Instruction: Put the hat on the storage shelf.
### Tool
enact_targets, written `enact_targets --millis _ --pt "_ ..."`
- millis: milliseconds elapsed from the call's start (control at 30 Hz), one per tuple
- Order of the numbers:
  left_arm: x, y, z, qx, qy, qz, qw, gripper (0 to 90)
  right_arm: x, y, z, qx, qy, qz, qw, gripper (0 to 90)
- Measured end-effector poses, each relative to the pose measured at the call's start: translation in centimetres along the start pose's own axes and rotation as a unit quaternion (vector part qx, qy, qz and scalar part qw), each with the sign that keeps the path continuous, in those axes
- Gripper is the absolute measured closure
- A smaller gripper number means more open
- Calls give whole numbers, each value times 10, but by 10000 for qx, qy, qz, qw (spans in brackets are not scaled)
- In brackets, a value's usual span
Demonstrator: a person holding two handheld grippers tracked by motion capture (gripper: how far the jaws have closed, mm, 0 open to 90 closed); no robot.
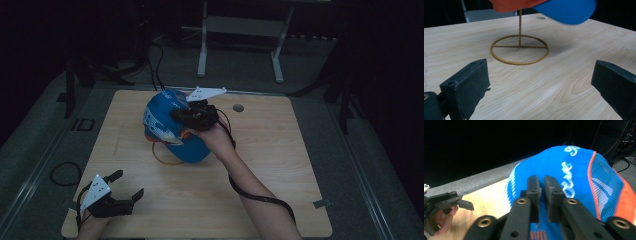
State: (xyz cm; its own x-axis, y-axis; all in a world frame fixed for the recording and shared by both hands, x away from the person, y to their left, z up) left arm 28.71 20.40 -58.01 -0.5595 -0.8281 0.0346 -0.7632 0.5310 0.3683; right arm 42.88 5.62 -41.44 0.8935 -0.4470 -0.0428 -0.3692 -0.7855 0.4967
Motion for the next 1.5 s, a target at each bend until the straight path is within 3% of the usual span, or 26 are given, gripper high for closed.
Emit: enact_targets --millis 167,233,267,300,400,433,533,567,733,767,900,1100,1233,1500 --pt "-1 0 0 7 23 3 10000 20 1 6 0 84 -43 -24 10000 746" --pt "-1 -1 1 -5 18 -6 10000 20 2 14 -1 156 -69 -34 9998 653" --pt "-1 -1 1 -3 15 3 10000 20 2 14 -1 156 -69 -34 9998 653" --pt "0 -1 1 3 23 11 10000 20 0 17 1 184 -28 -85 9998 534" --pt "0 -1 0 6 26 16 10000 20 -3 21 3 183 62 -61 9998 480" --pt "0 -1 0 13 29 17 10000 20 -5 23 7 154 136 -84 9998 421" --pt "0 -2 0 4 18 16 10000 20 -6 23 8 135 177 -84 9997 402" --pt "1 -2 1 -1 6 31 10000 20 -7 24 15 62 206 -118 9997 326" --pt "2 -3 1 -16 10 41 10000 20 -8 26 23 43 166 -203 9996 218" --pt "2 -4 1 -16 11 47 10000 20 -11 28 28 41 168 -367 9992 137" --pt "2 -3 0 31 32 58 10000 20 -14 32 43 -19 248 -504 9984 133" --pt "3 -6 3 -27 31 60 10000 20 -10 39 61 5 206 -408 9990 136" --pt "5 -8 4 -68 -8 74 9999 20 -5 42 76 -83 320 -253 9991 137" --pt "7 -11 8 -117 -86 153 9998 20 -8 42 101 -197 464 -366 9981 142"
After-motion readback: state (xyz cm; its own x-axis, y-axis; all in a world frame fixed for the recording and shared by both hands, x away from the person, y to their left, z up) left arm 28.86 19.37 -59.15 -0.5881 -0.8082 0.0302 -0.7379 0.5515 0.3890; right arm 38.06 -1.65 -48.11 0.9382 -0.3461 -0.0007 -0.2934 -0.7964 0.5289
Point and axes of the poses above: each handheld gripper's, and its own axes: y roughly backward along the jaws, z roughly out of its underside, x roughly to its right, the point moved 10 cm from there along -y, roughly forward along the jaws, and after that the axes turned 5 degrees about -x, right-handed, at the moved point
